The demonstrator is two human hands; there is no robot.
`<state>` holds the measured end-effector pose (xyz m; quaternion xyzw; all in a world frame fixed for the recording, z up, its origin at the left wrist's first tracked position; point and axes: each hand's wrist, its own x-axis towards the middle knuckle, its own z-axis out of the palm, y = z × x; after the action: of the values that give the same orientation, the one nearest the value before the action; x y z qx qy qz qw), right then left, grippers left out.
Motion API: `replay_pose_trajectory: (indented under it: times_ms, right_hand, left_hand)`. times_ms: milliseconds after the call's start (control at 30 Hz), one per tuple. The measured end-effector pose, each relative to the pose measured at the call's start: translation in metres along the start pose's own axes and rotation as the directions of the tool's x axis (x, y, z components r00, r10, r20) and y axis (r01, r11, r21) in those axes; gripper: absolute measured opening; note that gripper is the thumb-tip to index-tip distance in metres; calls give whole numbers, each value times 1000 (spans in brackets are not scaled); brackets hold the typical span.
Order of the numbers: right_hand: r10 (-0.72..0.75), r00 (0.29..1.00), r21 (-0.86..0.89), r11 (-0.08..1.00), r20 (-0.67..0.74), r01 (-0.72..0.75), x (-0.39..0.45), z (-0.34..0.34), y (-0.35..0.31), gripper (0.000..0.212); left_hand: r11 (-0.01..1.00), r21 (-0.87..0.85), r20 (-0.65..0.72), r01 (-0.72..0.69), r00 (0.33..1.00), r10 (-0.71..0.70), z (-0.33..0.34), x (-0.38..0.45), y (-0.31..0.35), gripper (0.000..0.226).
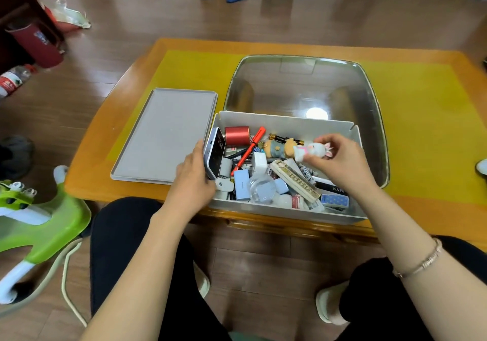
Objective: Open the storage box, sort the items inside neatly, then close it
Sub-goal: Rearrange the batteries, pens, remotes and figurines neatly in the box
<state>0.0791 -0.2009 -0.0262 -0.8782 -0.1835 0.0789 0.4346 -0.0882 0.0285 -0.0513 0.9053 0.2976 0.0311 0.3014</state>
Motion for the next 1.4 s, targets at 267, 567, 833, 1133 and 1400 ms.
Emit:
replay_pose_trajectory:
  times_ms: [267, 567, 833, 1133, 1400]
  right_hand:
    - [-29, 984, -8, 1000, -176, 28, -29, -5, 32, 34]
    - [-109, 968, -40, 994, -226, 103, -38, -5, 45, 35]
    - [-152, 947, -34, 988, -283, 148, -39, -2, 53, 35]
    - [-169, 926, -6, 984, -337, 177, -40, 0, 54, 33]
    - [-149, 854, 126, 962, -499, 241, -44, -1, 49, 29]
  left_hand:
    - [860, 31, 145, -509, 854, 500, 16, -4, 81, 35]
    - [666, 228, 543, -710, 660, 518, 53, 18, 105, 40]
    - [602, 259, 631, -755, 604, 487, 65, 24, 118, 38]
    - [758, 57, 536, -649, 661, 526, 59, 28, 110, 27]
    - [828, -339, 188, -447, 830, 525, 38, 43, 120, 17]
